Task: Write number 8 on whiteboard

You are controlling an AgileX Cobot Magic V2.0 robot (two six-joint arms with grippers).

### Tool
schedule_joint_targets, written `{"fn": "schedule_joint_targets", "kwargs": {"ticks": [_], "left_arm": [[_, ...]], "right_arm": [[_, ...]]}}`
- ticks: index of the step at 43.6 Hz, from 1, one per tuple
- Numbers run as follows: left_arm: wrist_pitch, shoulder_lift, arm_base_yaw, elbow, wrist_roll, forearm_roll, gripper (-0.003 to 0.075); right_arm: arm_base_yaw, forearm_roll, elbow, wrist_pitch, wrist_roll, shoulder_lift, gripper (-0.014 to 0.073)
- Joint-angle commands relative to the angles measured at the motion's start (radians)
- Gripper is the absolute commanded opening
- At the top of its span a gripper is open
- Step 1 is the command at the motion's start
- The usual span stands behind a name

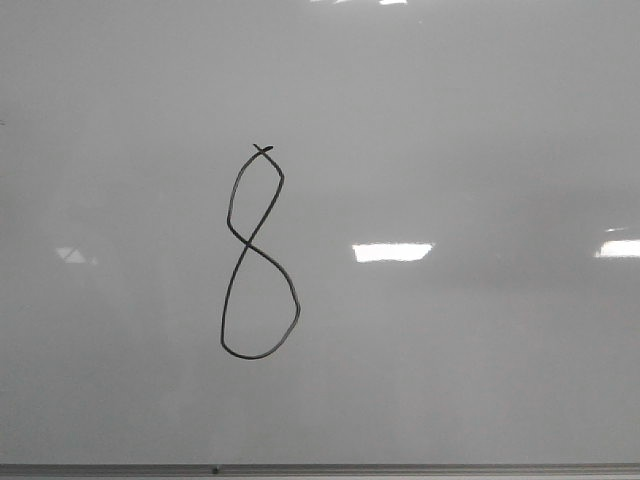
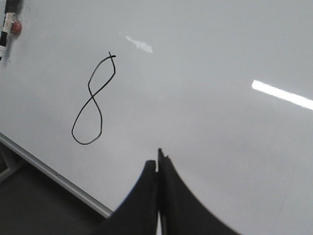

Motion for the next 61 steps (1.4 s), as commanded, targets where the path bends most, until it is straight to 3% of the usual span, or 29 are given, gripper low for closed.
{"fn": "schedule_joint_targets", "kwargs": {"ticks": [1, 11, 26, 40, 61], "left_arm": [[-0.072, 0.006, 0.001, -0.029, -0.003, -0.003, -0.0019], [-0.082, -0.034, 0.012, 0.015, -0.003, -0.003, -0.0019], [-0.117, -0.31, 0.113, 0.307, -0.09, 0.035, -0.0019], [-0.294, -0.314, 0.113, 0.453, -0.09, 0.038, -0.0019], [-0.298, -0.312, 0.113, 0.457, -0.09, 0.036, -0.0019]], "right_arm": [[-0.005, 0.021, -0.024, -0.074, 0.001, 0.002, -0.0068], [-0.005, 0.021, -0.024, -0.074, 0.001, 0.002, -0.0068], [-0.005, 0.021, -0.024, -0.074, 0.001, 0.002, -0.0068], [-0.005, 0.021, -0.024, -0.072, 0.001, 0.002, -0.0068], [-0.005, 0.021, -0.024, -0.072, 0.001, 0.002, -0.0068]]}}
